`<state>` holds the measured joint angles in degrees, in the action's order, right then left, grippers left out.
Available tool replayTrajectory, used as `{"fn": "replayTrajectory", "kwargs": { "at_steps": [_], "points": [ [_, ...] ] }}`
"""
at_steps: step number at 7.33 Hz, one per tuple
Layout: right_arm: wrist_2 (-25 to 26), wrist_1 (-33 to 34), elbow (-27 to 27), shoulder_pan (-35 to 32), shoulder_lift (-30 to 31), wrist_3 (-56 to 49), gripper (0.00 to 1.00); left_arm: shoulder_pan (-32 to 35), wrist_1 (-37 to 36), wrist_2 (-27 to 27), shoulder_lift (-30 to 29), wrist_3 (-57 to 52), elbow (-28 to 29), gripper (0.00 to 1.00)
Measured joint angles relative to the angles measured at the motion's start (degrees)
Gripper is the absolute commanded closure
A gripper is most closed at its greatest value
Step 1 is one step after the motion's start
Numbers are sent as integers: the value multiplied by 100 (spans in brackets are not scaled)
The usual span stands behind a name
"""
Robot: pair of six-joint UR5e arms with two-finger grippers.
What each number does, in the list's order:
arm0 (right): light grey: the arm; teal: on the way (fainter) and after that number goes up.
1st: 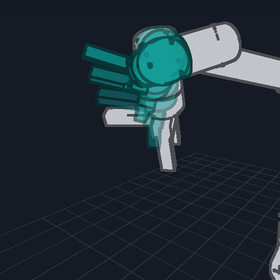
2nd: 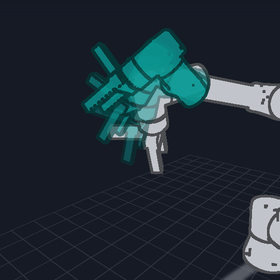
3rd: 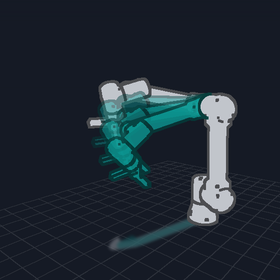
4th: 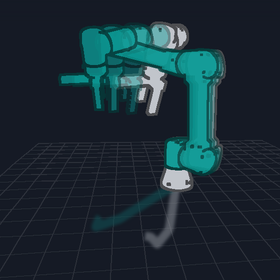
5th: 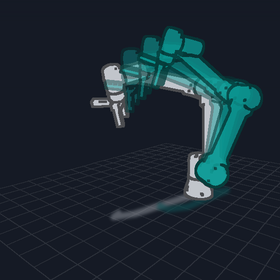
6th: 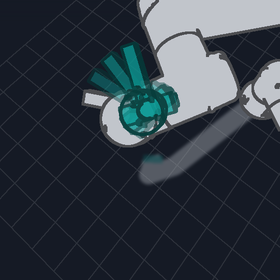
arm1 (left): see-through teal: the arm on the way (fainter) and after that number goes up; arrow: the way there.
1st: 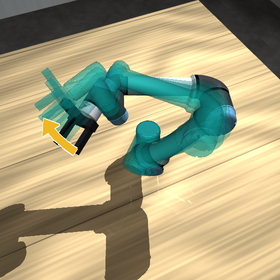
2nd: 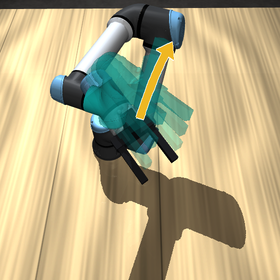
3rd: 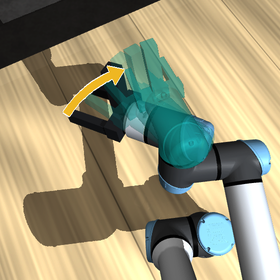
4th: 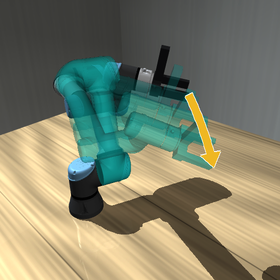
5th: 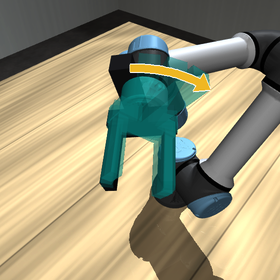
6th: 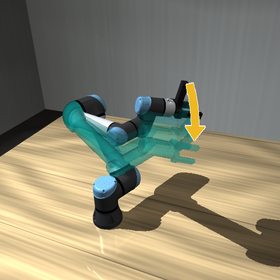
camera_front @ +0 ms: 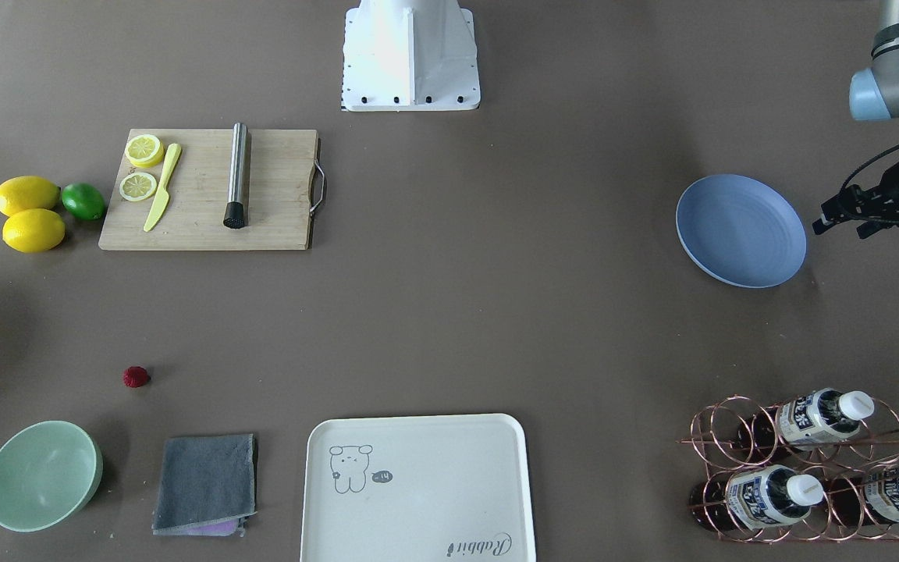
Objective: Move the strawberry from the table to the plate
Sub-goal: 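Push the blue plate inward with the left gripper while the right approaches the strawberry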
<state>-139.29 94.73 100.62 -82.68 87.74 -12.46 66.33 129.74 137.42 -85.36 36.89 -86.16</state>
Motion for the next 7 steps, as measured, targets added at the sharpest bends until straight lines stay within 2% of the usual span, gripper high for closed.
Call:
{"fn": "replayTrajectory", "kwargs": {
  "at_steps": [1, 3, 5, 6, 7],
  "points": [
    [4, -195, -19, 46, 3, 14, 0, -128, 85, -54, -98, 164, 82, 8],
    [21, -364, -36, 128, 6, 169, 0, -387, 334, -294, -154, 403, 216, 28],
    [24, -402, -7, 207, -15, 435, 5, -579, 730, -386, -161, 797, 376, 76],
    [27, -403, -5, 246, -49, 484, 13, -621, 803, -395, -161, 926, 396, 100],
    [28, -403, -8, 327, -119, 582, 22, -638, 830, -399, -163, 989, 403, 100]
  ]
}}
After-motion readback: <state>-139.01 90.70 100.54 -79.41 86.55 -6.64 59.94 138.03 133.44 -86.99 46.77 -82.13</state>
